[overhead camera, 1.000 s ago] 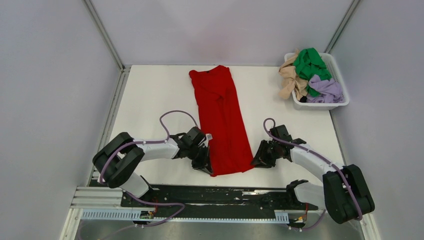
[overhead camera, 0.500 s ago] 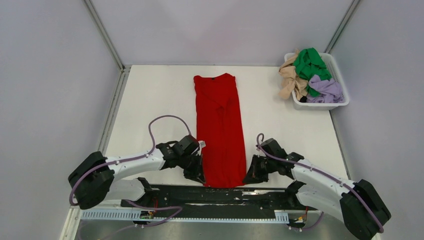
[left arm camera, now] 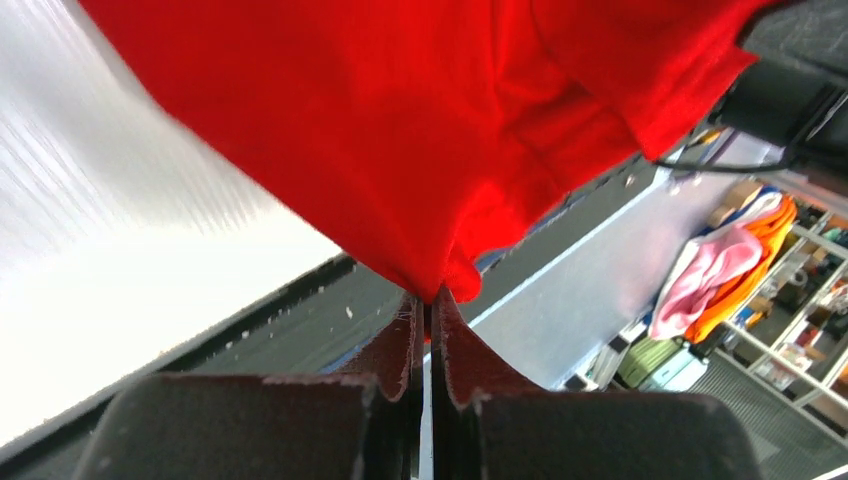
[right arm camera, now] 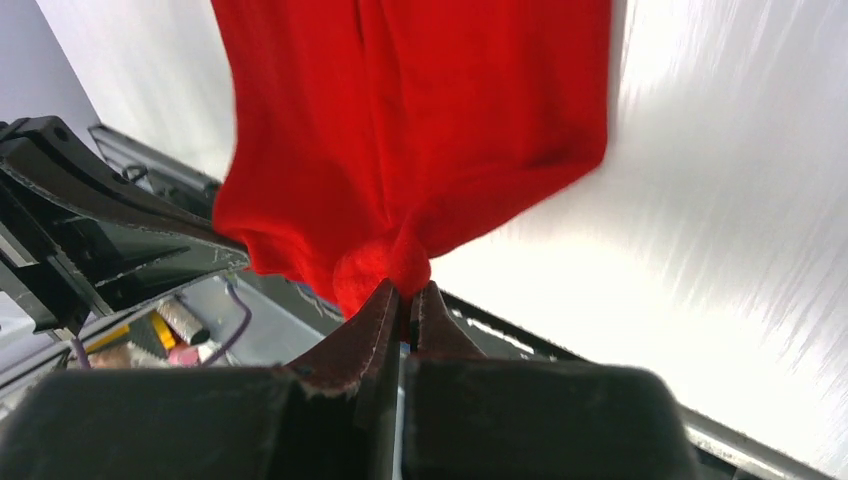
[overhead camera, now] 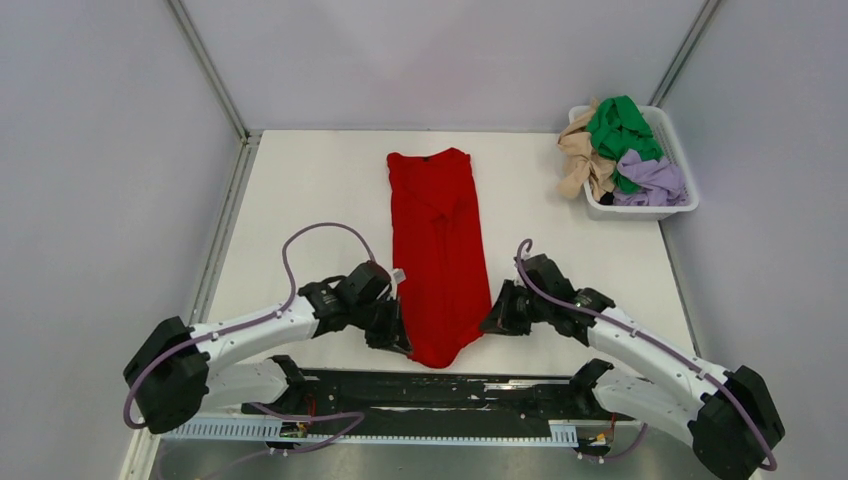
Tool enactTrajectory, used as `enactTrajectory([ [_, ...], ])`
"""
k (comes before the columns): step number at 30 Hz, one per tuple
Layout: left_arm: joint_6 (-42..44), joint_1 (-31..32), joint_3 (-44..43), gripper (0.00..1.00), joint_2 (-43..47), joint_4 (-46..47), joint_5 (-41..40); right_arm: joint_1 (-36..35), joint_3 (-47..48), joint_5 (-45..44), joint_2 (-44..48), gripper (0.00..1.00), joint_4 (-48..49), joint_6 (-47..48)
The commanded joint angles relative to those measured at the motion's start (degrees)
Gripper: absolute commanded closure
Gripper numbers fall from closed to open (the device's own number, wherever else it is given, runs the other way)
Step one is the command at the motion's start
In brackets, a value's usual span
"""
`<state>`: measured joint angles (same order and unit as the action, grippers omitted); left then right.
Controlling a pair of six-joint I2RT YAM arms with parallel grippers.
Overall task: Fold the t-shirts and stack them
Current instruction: Grab the bottom of the folded rectangular tshirt with both arms, then fold the folded rectangular tshirt in 1/3 of the way
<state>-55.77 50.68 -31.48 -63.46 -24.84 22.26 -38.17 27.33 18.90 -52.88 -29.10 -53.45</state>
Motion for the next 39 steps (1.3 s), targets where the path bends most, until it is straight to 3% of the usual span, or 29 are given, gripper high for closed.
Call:
enactTrajectory([
  [1, 6.09, -5.04, -5.5, 1.0, -5.37, 5.45, 1.69, 0.65, 6.4, -8.39, -3.63, 1.0, 1.13, 3.45],
  [11, 13.79, -14.84, -16.01, 1.0, -18.39, 5.96, 2.53, 5.34, 16.98, -14.27, -16.98, 1.0, 5.46, 8.36],
  [24, 17.22, -25.14, -28.12, 1.0, -29.48, 4.17, -0.77, 11.27, 32.31, -14.29, -34.71, 1.0, 10.11, 15.34],
  [39, 20.75, -31.38, -40.66, 1.0, -42.9, 3.19, 0.64, 16.12, 41.56, -11.13, -46.64, 1.0, 12.03, 17.57],
])
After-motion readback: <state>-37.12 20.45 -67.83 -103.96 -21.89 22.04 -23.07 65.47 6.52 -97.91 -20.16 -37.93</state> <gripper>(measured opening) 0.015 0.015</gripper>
